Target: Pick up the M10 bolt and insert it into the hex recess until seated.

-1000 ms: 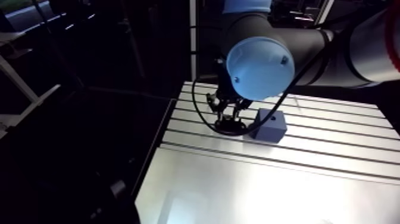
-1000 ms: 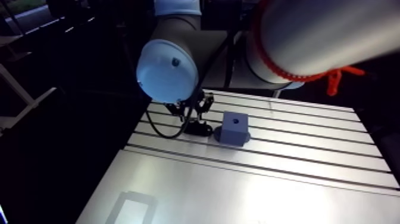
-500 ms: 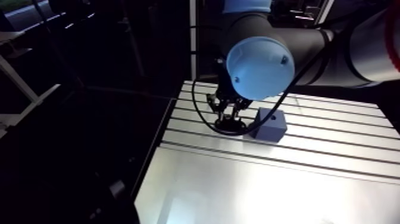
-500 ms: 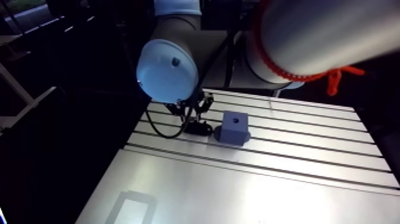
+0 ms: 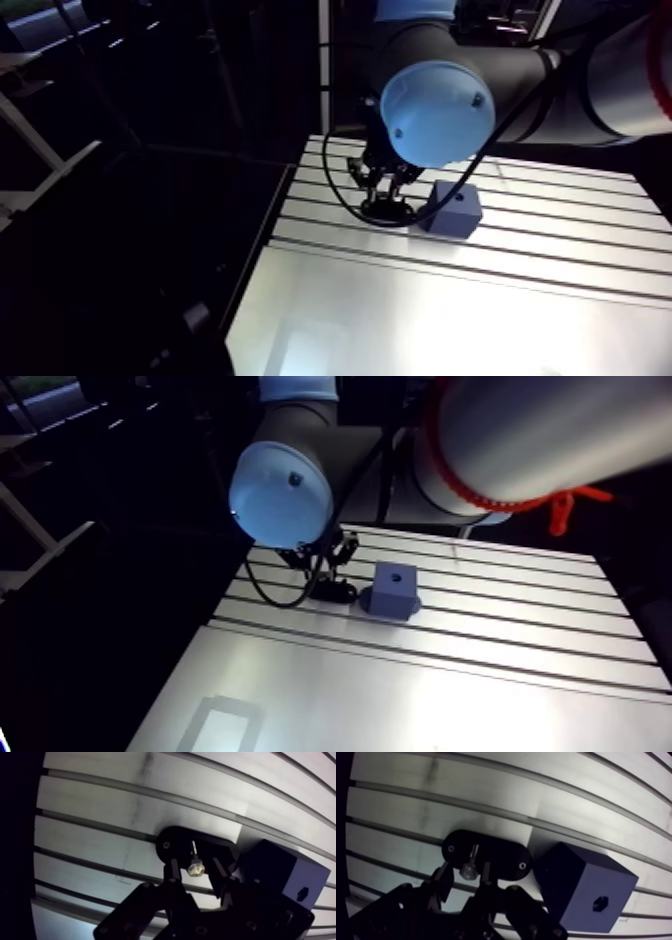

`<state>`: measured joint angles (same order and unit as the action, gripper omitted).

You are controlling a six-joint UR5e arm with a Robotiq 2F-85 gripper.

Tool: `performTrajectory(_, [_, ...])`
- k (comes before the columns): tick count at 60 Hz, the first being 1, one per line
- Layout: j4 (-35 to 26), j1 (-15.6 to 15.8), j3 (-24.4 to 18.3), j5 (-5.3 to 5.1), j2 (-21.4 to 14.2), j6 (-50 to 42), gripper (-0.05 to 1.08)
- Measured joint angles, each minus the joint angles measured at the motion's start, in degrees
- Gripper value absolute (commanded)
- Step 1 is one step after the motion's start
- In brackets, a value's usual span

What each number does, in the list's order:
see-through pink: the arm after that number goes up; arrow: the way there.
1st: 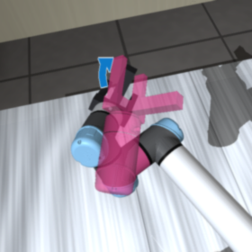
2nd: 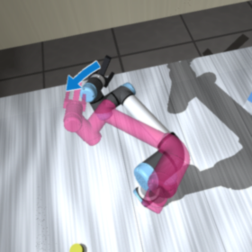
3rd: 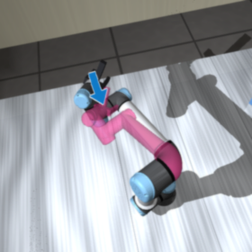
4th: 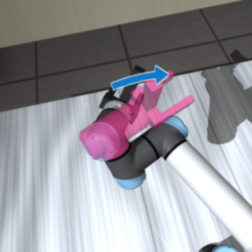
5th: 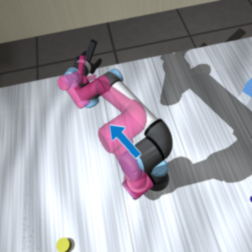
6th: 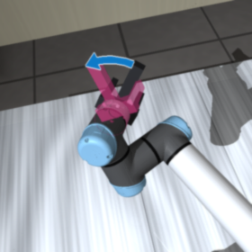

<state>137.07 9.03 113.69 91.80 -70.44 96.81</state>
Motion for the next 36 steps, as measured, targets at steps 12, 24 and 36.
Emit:
performTrajectory(12, [0.0, 0.0, 0.0, 0.0, 0.0, 0.0, 0.62])
performTrajectory(24, [-0.1, -0.1, -0.1, 0.0, -0.1, 0.0, 0.63])
performTrajectory(36, [-0.1, -0.1, -0.1, 0.0, -0.1, 0.0, 0.63])
